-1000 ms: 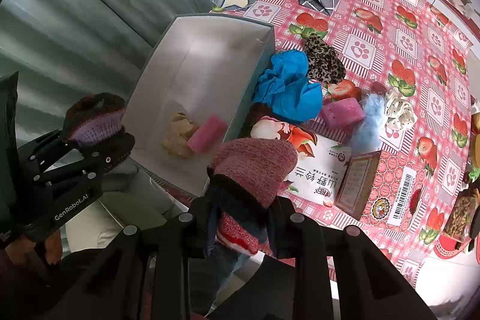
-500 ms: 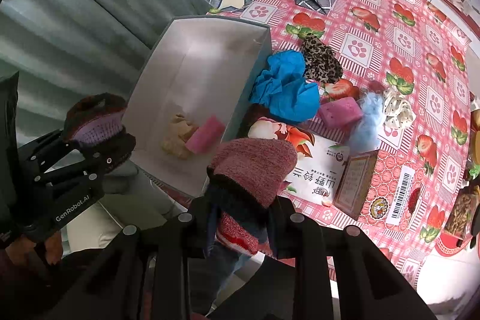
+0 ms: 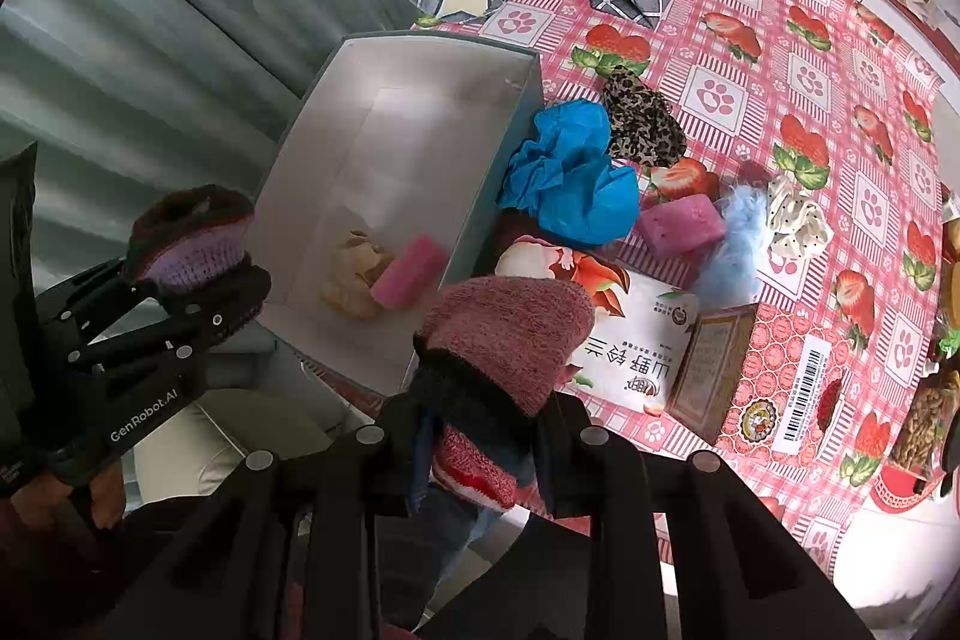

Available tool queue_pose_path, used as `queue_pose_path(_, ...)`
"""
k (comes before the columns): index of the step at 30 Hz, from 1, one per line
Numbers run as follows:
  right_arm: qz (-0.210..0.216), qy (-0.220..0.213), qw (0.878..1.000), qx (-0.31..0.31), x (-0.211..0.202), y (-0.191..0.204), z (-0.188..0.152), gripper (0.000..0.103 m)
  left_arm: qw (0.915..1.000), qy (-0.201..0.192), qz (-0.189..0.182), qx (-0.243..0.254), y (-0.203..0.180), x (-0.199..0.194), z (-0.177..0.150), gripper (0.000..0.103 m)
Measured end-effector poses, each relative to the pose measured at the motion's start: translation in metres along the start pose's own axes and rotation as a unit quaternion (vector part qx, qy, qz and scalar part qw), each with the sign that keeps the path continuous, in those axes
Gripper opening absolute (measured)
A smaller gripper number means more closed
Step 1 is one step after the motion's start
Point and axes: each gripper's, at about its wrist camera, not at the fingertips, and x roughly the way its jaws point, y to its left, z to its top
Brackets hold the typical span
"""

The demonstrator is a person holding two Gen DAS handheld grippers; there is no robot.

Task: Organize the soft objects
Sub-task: 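Hold the dark hat and pink sock above the white box with both grippers, then lower both grippers into the box and open them to drop hat and sock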

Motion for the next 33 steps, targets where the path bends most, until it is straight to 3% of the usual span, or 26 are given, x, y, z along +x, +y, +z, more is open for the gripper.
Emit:
queue_pose_path(17, -0.009, 0.013, 0.999, -0.028, 0.012, 0.014, 0.015, 0.028, 0.9998, 0.012, -0.002, -0.016, 0.017, 0.011, 0.003, 0.041)
queue_pose_path(33, 0.017, 0.034, 0.998, -0.05, 0.042, 0.041, 0.047, 0.028, 0.9986, 0.046, 0.004, -0.026, 0.016, 0.034, 0.001, 0.042)
